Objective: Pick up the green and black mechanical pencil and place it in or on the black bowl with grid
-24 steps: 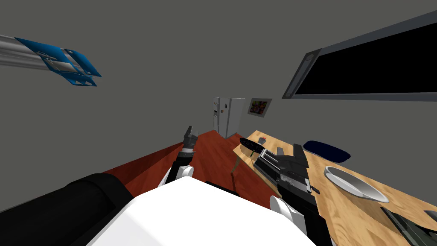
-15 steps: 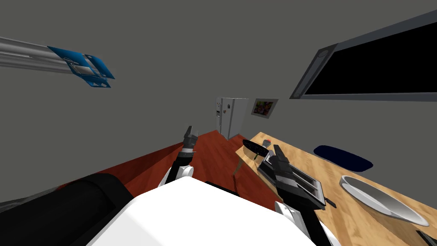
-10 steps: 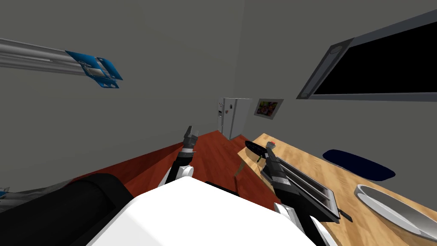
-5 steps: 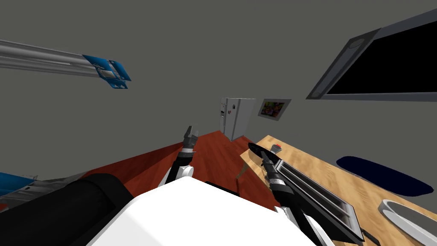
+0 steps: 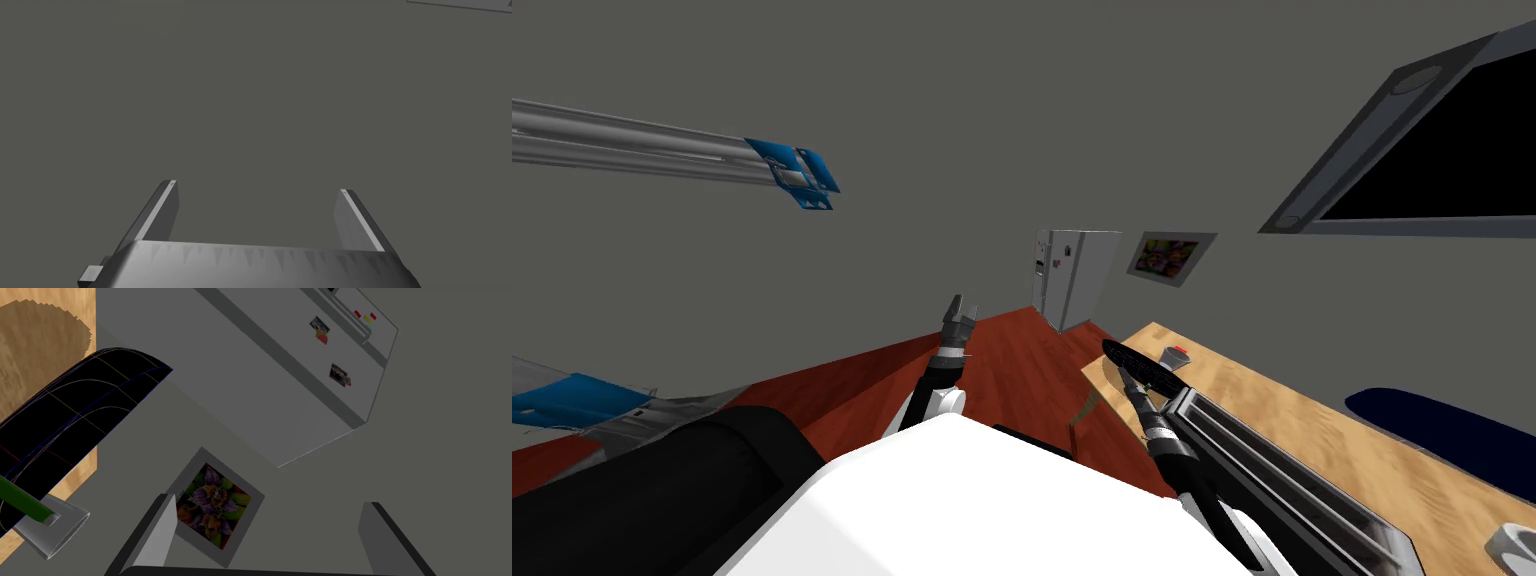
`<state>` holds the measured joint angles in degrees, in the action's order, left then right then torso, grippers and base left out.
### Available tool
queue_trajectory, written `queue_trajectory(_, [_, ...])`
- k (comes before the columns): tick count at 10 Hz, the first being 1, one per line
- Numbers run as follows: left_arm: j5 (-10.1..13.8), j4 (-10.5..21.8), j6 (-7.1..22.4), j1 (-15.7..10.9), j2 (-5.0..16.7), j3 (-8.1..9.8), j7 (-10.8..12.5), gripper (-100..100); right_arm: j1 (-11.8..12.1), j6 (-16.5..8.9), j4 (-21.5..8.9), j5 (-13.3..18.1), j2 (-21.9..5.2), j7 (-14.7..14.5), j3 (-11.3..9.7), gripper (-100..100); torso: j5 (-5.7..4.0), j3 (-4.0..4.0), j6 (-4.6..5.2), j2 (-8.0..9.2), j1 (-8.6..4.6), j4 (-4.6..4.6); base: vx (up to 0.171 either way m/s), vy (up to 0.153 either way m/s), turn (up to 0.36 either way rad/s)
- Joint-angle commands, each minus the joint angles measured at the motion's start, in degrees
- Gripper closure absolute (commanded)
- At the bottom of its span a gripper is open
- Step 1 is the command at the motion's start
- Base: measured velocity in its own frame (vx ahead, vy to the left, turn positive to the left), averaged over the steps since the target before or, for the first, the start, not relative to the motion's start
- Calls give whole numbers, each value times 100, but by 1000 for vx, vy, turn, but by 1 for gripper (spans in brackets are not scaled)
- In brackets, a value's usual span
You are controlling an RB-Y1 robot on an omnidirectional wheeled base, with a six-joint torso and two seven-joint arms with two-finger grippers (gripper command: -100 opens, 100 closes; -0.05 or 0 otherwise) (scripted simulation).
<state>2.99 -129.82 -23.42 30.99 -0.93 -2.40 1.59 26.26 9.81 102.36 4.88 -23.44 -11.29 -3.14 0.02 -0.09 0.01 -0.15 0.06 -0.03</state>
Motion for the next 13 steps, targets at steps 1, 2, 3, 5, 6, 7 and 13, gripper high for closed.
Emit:
queue_trajectory(1, [0, 0, 0, 0, 0, 0, 0, 0, -71, -164, -286, 118, -167, -86, -86, -100, 0, 0, 0, 0, 0, 0, 36, 16, 112])
queue_trajectory(2, [0, 0, 0, 0, 0, 0, 0, 0, -71, -164, -321, 118, -167, -86, -86, -100, -1, 0, -1, 0, -1, 0, 22, 7, 49])
queue_trajectory(3, [0, 0, 0, 0, 0, 0, 0, 0, -105, -256, -508, 182, -299, -125, -131, -100, -1, 2, 1, 4, -3, 1, 20, 6, 74])
queue_trajectory(5, [0, 0, 0, 0, 0, 0, 0, 0, -172, -441, -887, 310, -583, -204, -221, -100, -1, 2, -2, 4, -3, 1, 27, 14, 126])
queue_trajectory(6, [0, 0, 0, 0, 0, 0, 0, 0, -205, -533, -1077, 373, -715, -243, -266, -100, -1, 2, 0, 3, -2, 1, 34, 18, 96])
queue_trajectory(7, [0, 0, 0, 0, 0, 0, 0, 0, -239, -623, -1264, 435, -883, -281, -310, -100, 0, 2, 1, 3, -2, 1, 30, 16, 105])
queue_trajectory(13, [0, 0, 0, 0, 0, 0, 0, 0, -392, -1036, -2113, 721, -1616, -457, -512, -100, -1, 4, 1, 8, -4, 2, 25, 9, 83])
